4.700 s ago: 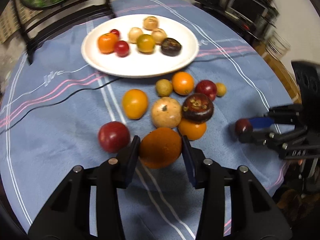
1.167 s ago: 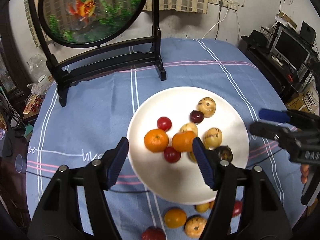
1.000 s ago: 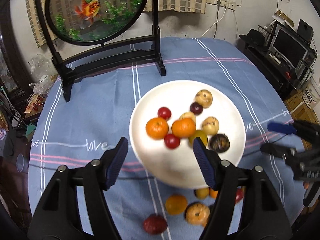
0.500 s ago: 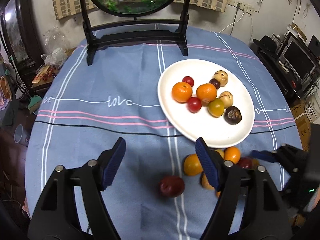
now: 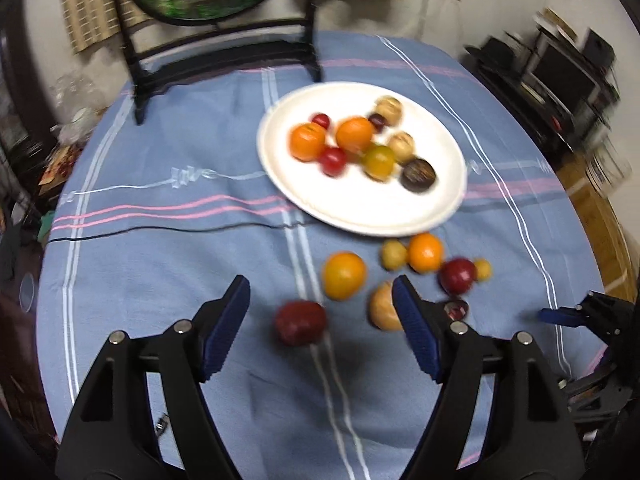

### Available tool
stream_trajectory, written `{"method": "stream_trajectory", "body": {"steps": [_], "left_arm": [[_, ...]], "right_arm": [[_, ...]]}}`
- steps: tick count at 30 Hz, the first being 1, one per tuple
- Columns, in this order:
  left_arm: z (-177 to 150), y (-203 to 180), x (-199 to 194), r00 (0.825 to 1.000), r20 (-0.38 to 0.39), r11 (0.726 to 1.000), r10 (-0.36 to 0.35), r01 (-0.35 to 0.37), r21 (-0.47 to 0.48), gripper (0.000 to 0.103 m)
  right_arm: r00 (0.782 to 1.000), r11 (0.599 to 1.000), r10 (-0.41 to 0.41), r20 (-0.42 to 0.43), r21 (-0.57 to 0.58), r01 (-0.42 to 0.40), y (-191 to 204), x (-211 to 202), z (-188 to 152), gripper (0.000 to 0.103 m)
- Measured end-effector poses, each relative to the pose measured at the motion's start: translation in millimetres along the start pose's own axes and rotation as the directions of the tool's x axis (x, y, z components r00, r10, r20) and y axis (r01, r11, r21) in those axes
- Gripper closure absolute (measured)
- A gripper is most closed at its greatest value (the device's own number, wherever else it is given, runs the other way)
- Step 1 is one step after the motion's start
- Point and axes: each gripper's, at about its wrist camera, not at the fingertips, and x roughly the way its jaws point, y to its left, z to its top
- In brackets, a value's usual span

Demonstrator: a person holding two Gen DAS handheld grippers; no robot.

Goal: Organize fruits
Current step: 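Withdraw both tools from the plate back toward the fruit pile, then grasp a yellow-orange fruit with the left tool while the right tool grasps a dark purple fruit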

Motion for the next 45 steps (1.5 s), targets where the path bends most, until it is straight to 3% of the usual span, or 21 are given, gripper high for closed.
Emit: {"method": "stream_trajectory", "body": {"steps": [4, 9, 10, 11, 15, 19, 25, 28, 30, 32, 34, 36, 45], "left_arm": [[-11, -7, 7, 0.999, -0.037, 1.0, -0.009, 0.01, 0.008, 0.028], [-23, -5, 8, 0.998, -0.066, 1.0, -0.022, 0.021, -0.016, 0.028], [-25, -6, 9, 0.997, -0.073, 0.999, -0.027, 0.025, -0.021, 0.027], [-28, -8, 10, 0.996, -0.08, 0.999, -0.029, 0.027, -0.024, 0.027], [-38, -28, 19, 0.99, -0.122, 0.998, -0.067, 0.068, 0.002, 0.027], [-45, -60, 30, 0.983, -0.153, 0.991, -0.104, 0.115, 0.065, 0.027], [-48, -78, 59, 0.974, -0.208, 0.994, -0.095, 0.106, 0.041, 0.028], [-45, -78, 72, 0.973, -0.217, 0.996, -0.081, 0.088, 0.023, 0.036], [-44, -79, 79, 0.972, -0.221, 0.996, -0.079, 0.087, 0.027, 0.054], [-43, -81, 82, 0.967, -0.226, 0.992, -0.115, 0.122, 0.018, 0.065], [-44, -85, 77, 0.976, -0.203, 0.995, -0.084, 0.095, 0.043, 0.065], [-44, -87, 67, 0.979, -0.179, 0.992, -0.098, 0.11, 0.057, 0.065], [-32, -67, 27, 0.991, -0.114, 0.997, -0.069, 0.073, 0.036, 0.065]], "right_arm": [[1.0, 1.0, 0.015, -0.02, -0.013, -0.016, 17, 20, 1, 0.039], [0.999, 0.999, -0.031, -0.04, -0.02, 0.03, 22, 44, 8, 0.039], [0.998, 0.999, -0.035, -0.055, -0.022, 0.034, 22, 48, 8, 0.045], [0.996, 0.998, -0.045, -0.082, -0.039, 0.042, 23, 53, 7, 0.06], [0.996, 0.999, -0.027, -0.081, -0.033, 0.025, 18, 42, 3, 0.061], [0.998, 0.998, -0.017, -0.054, 0.055, 0.02, -5, 26, -1, 0.061], [0.999, 0.994, -0.008, -0.032, 0.113, 0.011, -21, 11, -7, 0.061], [1.0, 0.993, 0.002, -0.031, 0.115, 0.002, -22, 10, -10, 0.061], [0.999, 0.993, 0.011, -0.032, 0.117, -0.007, -23, 11, -10, 0.061], [0.999, 0.993, 0.012, -0.032, 0.114, -0.008, -24, 10, -11, 0.061], [1.0, 0.993, 0.013, -0.027, 0.114, -0.01, -27, 9, -11, 0.061], [1.0, 0.993, 0.014, -0.022, 0.116, -0.012, -29, 6, -11, 0.061], [0.999, 0.994, 0.048, 0.016, 0.098, -0.049, -21, 3, 7, 0.061]]}}
